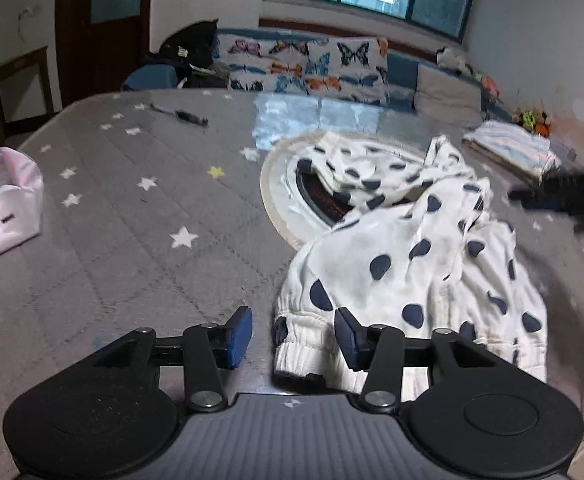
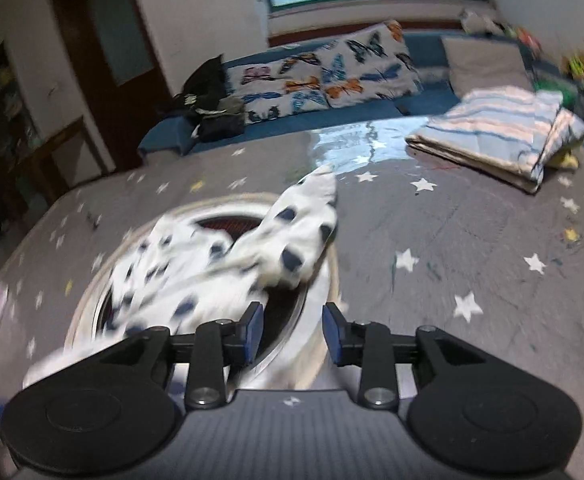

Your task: Fold clothes

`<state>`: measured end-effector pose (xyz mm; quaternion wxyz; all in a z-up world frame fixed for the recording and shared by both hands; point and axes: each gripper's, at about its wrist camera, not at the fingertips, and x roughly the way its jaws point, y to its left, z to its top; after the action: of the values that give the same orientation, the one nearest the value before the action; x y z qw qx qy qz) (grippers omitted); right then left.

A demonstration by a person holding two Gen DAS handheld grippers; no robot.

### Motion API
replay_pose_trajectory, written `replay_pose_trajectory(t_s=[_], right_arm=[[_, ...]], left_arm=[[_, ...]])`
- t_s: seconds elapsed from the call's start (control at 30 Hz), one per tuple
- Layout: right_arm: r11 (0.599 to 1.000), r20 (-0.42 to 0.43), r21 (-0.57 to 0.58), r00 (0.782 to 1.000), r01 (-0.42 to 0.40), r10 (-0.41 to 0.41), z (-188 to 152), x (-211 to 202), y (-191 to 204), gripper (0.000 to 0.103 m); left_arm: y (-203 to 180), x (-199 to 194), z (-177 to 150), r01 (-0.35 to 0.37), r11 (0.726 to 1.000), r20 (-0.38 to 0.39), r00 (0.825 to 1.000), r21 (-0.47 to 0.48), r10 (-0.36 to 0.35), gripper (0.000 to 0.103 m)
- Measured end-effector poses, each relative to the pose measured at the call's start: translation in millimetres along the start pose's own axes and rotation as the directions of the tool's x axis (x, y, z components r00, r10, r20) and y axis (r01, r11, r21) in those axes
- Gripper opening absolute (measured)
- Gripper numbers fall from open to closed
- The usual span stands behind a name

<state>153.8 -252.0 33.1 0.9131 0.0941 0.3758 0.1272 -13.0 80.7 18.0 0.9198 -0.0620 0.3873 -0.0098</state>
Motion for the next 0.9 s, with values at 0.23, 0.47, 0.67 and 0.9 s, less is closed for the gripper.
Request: replay_pose_trajectory(t_s=[0.23,0.47,0.67,0.9], right_arm=[[0.993,-0.024,0.116,1.0,-0.014,0.017,38,56,-21,0.037],[0.98,-0.069,0.198,0.997,-0.025,0.04,39,93,-29,0.036],[0.982,-0.032,0.183,0.999,-0.037,0.044,51,87,-18,0.005],[0.991,0.066,0.109,0.995,-0.076,0.069,87,62,25,0.003]], left_arm=[[-3,14,1,0.039,0.999,-0.031,0.999,0.018,-0.038,0.03],[-2,14,4,0.029,0.999,-0.017,0.999,0.025,-0.029,0.031],[1,20,3,0.048,0.999,-0.027,0.998,0.017,-0.048,0.035],[4,18,2,0.093,0.996,-0.009,0.996,0.007,-0.093,0.016]])
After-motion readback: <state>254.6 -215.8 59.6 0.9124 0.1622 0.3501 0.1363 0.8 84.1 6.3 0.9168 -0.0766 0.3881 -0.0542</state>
